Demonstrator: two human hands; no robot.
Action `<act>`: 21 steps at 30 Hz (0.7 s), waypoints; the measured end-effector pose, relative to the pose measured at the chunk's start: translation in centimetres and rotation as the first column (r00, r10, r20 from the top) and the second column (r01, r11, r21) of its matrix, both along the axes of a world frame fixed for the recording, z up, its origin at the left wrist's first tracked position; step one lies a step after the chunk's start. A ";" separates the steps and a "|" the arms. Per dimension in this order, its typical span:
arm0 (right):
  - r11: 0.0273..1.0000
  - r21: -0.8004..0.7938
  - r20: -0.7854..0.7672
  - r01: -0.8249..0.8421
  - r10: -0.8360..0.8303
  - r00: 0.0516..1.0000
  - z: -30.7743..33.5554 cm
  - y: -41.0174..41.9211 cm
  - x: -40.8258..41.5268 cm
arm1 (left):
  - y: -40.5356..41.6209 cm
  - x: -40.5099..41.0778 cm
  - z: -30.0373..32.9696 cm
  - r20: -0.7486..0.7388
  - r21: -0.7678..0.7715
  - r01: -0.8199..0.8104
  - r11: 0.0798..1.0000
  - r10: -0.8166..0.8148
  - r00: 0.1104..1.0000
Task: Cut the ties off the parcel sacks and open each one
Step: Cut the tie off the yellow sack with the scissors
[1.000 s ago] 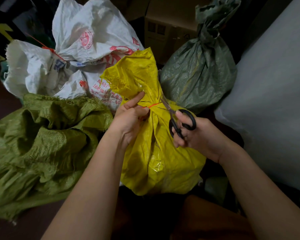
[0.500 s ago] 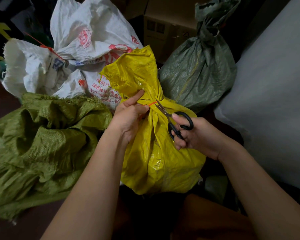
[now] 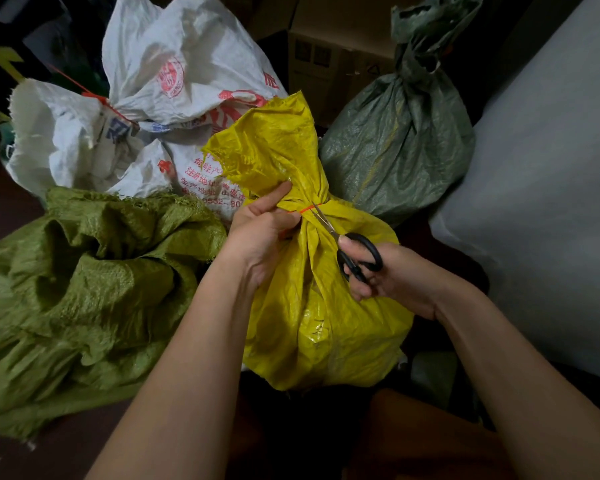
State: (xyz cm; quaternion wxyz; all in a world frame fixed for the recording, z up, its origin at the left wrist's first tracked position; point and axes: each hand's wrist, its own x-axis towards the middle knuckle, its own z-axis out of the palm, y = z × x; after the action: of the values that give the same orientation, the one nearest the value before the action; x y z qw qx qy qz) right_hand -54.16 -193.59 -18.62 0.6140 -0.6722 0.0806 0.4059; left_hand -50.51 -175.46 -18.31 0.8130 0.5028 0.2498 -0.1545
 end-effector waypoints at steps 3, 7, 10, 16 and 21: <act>0.998 -0.064 0.066 0.000 0.004 0.998 -0.1 0.2 0.1 | 0.0 0.0 0.2 0.002 0.000 0.015 1.000 -0.015 1.000; 0.998 -0.052 0.078 0.027 -0.023 0.997 -0.6 0.4 0.2 | 0.0 0.0 0.4 0.001 0.005 0.041 0.999 -0.041 0.999; 0.999 -0.005 0.028 0.054 -0.053 0.998 -0.8 0.5 0.3 | 0.0 -0.1 0.5 -0.001 -0.008 0.044 0.999 -0.044 0.999; 0.997 -0.002 0.014 0.076 -0.076 0.997 -1.5 0.6 0.2 | 0.2 -0.2 0.3 -0.004 -0.011 0.065 0.998 -0.065 0.998; 0.989 -0.078 0.119 0.124 -0.115 0.986 -2.2 0.4 0.4 | 0.1 -0.1 0.6 -0.023 -0.097 0.069 0.993 -0.071 0.997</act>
State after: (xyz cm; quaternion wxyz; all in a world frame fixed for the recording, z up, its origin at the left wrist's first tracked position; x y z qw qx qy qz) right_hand -53.80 -193.16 -20.83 0.6116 -0.7138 0.1029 0.3254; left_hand -50.65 -175.40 -17.73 0.8271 0.4693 0.2348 -0.2013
